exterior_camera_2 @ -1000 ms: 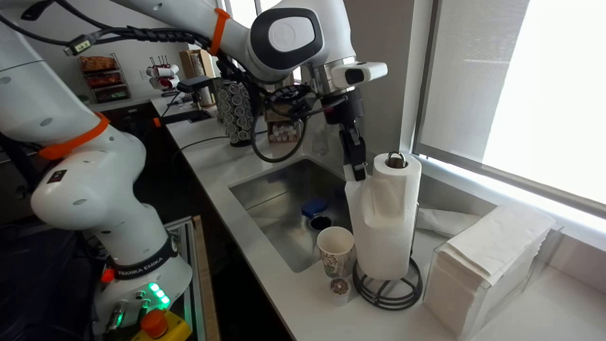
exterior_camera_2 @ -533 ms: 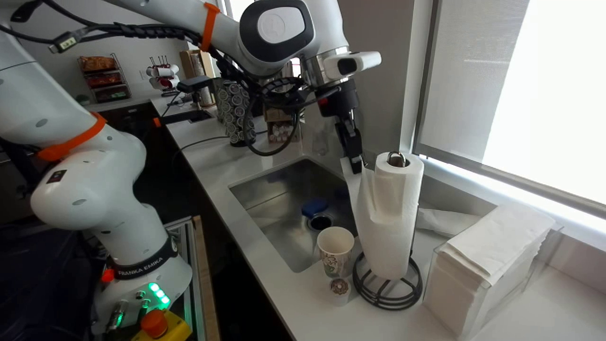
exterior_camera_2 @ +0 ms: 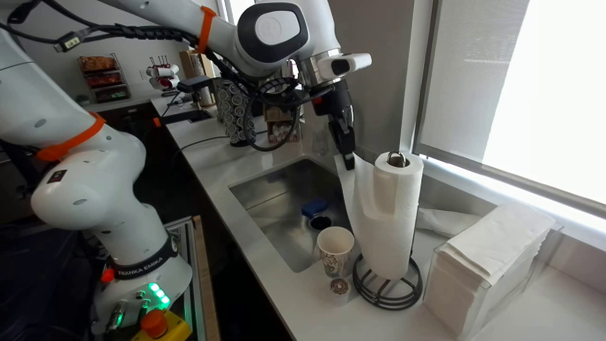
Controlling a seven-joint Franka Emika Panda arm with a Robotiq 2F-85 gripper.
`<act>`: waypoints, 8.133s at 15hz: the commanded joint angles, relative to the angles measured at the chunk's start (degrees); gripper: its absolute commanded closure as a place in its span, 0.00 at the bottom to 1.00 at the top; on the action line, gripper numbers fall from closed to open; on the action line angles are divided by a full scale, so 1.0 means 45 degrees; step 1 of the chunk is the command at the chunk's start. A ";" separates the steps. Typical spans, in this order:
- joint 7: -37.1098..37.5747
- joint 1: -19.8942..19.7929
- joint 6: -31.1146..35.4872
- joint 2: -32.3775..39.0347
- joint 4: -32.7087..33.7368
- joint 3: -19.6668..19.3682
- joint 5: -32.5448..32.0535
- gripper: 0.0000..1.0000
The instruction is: Pick a tissue and use it to wipe the surface
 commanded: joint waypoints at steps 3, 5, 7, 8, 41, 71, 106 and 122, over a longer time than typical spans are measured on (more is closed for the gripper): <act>-0.0265 0.0182 0.0277 -0.0236 -0.0461 0.0267 -0.0087 1.00; -0.0163 0.0237 0.0186 -0.0160 -0.0418 0.0364 0.0010 1.00; -0.0165 0.0363 -0.0107 -0.0043 -0.0319 0.0402 0.0339 1.00; -0.0316 0.0473 -0.0221 0.0057 -0.0296 0.0397 0.0516 1.00; -0.3704 0.2064 0.0265 0.4662 0.0190 0.0616 0.0613 1.00; -0.7367 0.3196 0.6084 0.8508 0.0422 0.1493 0.0396 1.00; -1.2133 0.7469 -0.2133 -0.3021 -0.1561 0.0791 0.4756 1.00; -1.7618 0.9082 -0.0789 -0.1319 -0.0877 0.1159 0.7970 1.00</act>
